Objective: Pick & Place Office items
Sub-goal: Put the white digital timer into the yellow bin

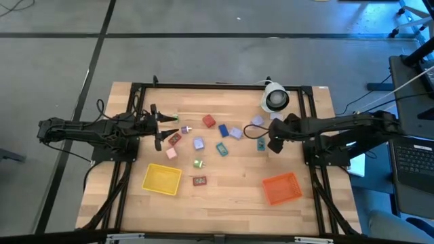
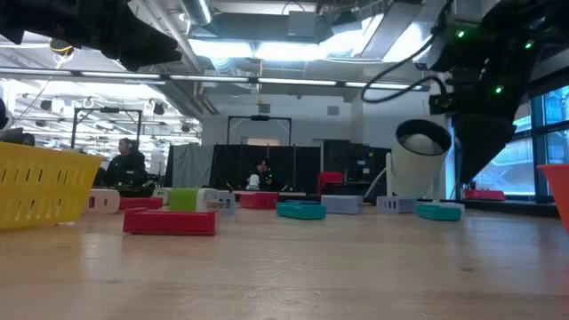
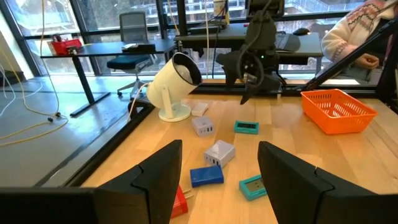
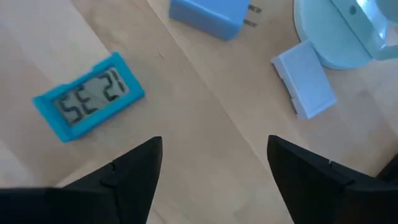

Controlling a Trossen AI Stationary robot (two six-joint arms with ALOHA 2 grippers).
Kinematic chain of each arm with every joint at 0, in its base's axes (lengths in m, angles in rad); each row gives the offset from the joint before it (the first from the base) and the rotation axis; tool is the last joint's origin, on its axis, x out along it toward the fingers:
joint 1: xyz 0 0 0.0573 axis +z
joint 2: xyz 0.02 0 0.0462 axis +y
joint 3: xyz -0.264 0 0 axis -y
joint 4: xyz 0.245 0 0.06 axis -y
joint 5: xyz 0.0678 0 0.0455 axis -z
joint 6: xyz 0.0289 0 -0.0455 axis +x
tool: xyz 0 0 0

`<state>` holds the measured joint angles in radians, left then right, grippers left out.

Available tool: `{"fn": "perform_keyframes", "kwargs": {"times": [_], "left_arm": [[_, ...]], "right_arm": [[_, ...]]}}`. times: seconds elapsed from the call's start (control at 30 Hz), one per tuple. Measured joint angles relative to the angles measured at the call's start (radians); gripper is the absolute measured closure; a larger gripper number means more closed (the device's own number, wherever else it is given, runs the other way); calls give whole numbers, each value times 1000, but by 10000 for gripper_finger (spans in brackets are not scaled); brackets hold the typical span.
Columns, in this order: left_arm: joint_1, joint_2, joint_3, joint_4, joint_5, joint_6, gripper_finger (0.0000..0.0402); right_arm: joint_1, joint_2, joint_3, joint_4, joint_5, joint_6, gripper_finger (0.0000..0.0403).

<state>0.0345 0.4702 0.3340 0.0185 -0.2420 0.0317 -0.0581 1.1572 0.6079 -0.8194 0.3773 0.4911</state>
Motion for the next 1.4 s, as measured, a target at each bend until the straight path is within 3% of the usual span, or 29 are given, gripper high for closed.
{"fn": "perform_keyframes", "kwargs": {"times": [0.23, 0.8, 1.1, 1.4], "left_arm": [[0, 0, 0, -2, 0, 8, 194], [0, 31, 0, -11, 0, 8, 194], [0, 32, 0, 38, 37, 7, 194], [0, 33, 0, 37, 46, -20, 194]], "right_arm": [[-115, 37, 0, 45, 21, -85, 115], [-418, 37, 0, 170, -187, -269, 115], [-514, 109, 0, 169, -238, -330, 115], [-527, 221, 2, 244, -227, -369, 115]]}}
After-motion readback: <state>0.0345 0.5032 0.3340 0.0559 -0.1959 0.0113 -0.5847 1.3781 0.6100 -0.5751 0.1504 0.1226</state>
